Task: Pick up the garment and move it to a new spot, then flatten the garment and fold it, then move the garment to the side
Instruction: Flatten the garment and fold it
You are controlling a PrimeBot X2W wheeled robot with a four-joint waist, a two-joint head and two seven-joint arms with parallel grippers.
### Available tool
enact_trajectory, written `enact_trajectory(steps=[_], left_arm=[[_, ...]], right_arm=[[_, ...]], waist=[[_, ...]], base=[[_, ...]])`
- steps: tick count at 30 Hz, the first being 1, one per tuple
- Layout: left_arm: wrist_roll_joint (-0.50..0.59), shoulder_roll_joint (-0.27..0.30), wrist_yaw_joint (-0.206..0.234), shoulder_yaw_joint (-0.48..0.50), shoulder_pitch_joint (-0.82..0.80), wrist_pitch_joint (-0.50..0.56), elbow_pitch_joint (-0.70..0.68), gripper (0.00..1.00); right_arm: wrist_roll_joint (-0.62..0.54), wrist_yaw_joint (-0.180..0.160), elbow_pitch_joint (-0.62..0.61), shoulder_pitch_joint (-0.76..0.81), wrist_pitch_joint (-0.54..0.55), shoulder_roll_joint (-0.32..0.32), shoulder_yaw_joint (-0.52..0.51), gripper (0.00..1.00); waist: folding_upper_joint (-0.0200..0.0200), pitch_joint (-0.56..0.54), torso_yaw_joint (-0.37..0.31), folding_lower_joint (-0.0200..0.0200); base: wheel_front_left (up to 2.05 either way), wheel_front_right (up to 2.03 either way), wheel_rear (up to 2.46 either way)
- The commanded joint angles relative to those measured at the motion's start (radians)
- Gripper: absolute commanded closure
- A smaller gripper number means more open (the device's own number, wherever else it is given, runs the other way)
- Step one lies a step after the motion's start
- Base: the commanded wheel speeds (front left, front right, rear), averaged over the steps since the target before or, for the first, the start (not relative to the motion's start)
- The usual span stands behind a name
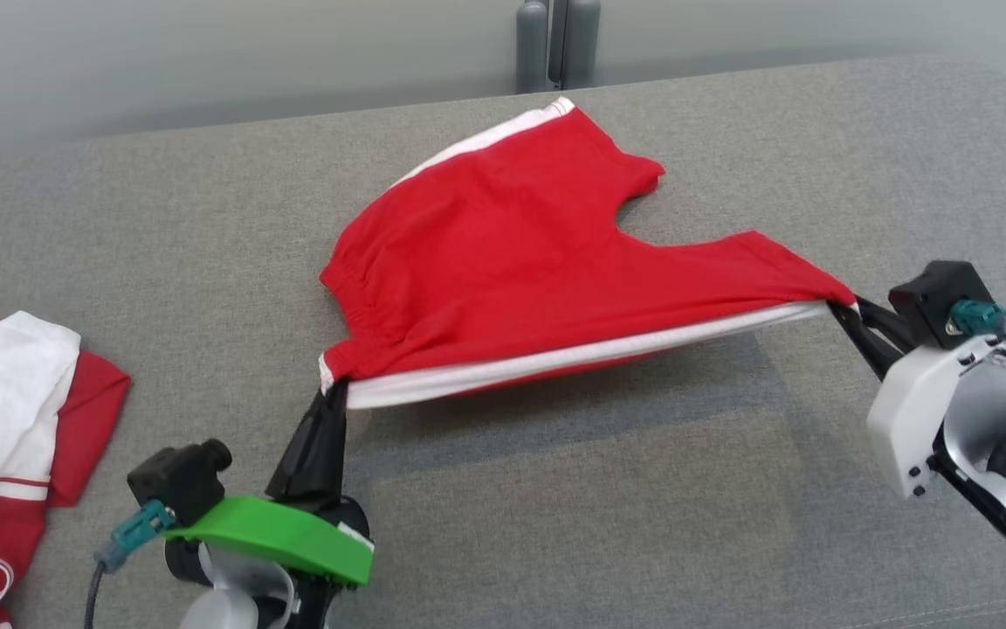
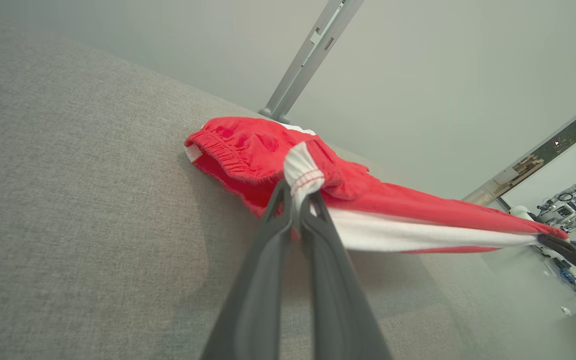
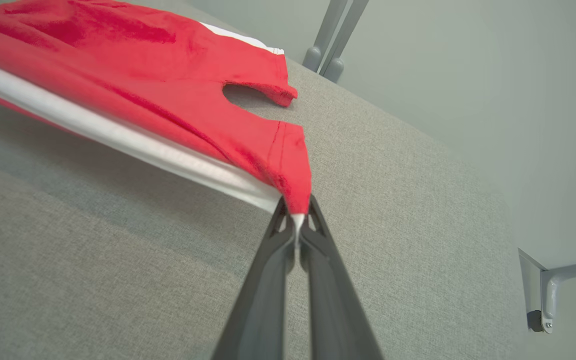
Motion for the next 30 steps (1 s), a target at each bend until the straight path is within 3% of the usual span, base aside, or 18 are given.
enact_trajectory(steps=[1,9,15,21,30], left_arm=[[0.01,0.019,0.023,0.001,0.058,0.0,-0.019,1.0],[0.029,0.042,0.064,-0.023,0.195,0.02,-0.097,1.0],[0.022,0.067,0.071,-0.033,0.226,0.059,-0.15,1.0],[0.003,0.056,0.069,-0.022,0.148,0.079,-0.171,1.0],[0.02,0.039,0.03,-0.034,-0.085,0.096,-0.108,1.0]], right_arm=[[-0.02,-0.015,-0.046,0.08,0.03,0.004,-0.059,1.0],[-0.048,-0.015,-0.255,0.335,0.152,0.062,-0.216,1.0],[-0.052,-0.015,-0.358,0.398,0.204,0.064,-0.258,1.0],[-0.031,-0.015,-0.329,0.257,0.199,0.003,-0.205,1.0],[0.001,-0.01,-0.096,-0.144,0.2,-0.039,-0.039,1.0]], waist=[[0.0,-0.018,0.006,0.0001],[0.0,-0.016,0.016,0.0001],[0.0,-0.003,0.024,0.0001],[0.0,0.046,0.034,0.0001],[0.0,0.175,0.096,0.0001]], base=[[0.0,0.0,0.0],[0.0,0.0,0.0],[0.0,0.0,0.0],[0.0,0.0,0.0],[0.0,0.0,0.0]])
